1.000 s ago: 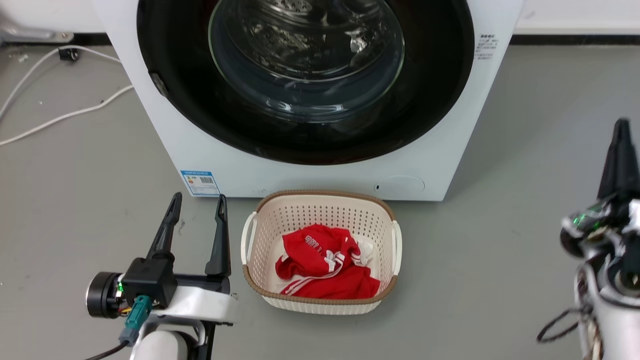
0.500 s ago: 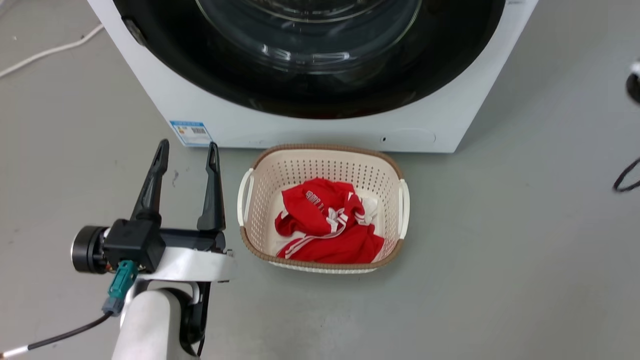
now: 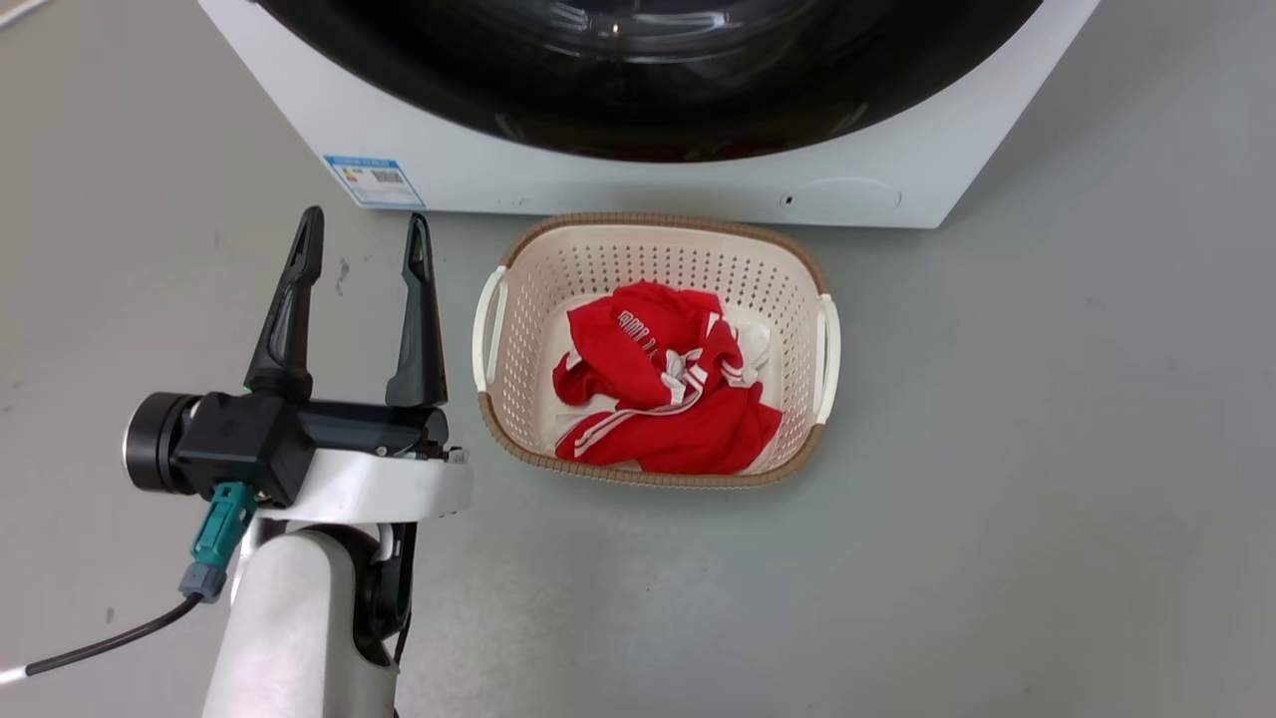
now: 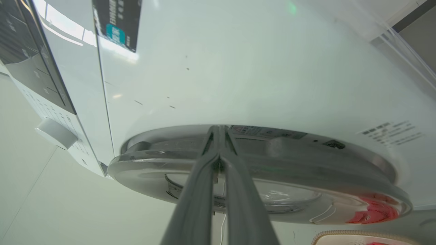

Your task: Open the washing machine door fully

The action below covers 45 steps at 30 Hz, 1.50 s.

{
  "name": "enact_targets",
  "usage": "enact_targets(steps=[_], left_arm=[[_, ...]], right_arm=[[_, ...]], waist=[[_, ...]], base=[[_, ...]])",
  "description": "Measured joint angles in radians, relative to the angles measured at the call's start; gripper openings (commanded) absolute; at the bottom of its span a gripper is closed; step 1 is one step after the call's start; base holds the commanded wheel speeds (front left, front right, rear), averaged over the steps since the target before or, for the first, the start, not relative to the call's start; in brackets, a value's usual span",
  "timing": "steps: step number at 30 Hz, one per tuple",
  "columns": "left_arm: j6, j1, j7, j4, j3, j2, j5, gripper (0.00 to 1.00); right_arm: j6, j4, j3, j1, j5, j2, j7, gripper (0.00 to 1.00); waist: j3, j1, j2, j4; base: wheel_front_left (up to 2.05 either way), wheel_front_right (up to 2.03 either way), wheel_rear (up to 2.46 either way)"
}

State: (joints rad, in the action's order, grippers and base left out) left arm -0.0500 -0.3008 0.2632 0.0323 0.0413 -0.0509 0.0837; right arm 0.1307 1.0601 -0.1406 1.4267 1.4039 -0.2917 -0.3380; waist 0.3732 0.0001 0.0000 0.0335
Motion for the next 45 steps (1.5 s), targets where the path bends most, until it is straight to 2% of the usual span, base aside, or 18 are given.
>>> enact_targets(steps=[8, 15, 27, 35, 45], left_arm=[[0.006, -0.019, 0.0, 0.02, 0.005, 0.0, 0.019, 1.0], [0.007, -0.028, 0.0, 0.035, 0.01, 0.0, 0.023, 1.0], [0.015, -0.036, 0.0, 0.025, 0.029, 0.0, 0.015, 1.0], [0.02, -0.025, 0.0, 0.007, 0.038, 0.0, 0.015, 1.0], [0.017, 0.039, 0.0, -0.031, 0.053, 0.0, 0.006, 1.0]], right_arm=[[0.0, 0.129, -0.053, 0.116, -0.075, 0.026, -0.032, 0.0], [0.0, 0.189, -0.07, 0.182, -0.105, 0.038, -0.046, 0.0], [0.0, 0.212, -0.076, 0.195, -0.096, 0.048, -0.24, 0.0], [0.0, 0.132, -0.071, 0.113, -0.054, 0.048, -0.413, 0.0], [0.0, -0.014, -0.075, -0.109, 0.004, 0.091, -0.576, 0.0]], waist=[[0.045, 0.0, 0.0, 0.017], [0.079, 0.0, 0.0, 0.024], [0.078, 0.0, 0.0, 0.024], [0.044, 0.0, 0.0, 0.012], [-0.057, -0.0001, 0.0, 0.0]], base=[[0.0, 0.0, 0.0], [0.0, 0.0, 0.0], [0.0, 0.0, 0.0], [0.0, 0.0, 0.0], [0.0, 0.0, 0.0]])
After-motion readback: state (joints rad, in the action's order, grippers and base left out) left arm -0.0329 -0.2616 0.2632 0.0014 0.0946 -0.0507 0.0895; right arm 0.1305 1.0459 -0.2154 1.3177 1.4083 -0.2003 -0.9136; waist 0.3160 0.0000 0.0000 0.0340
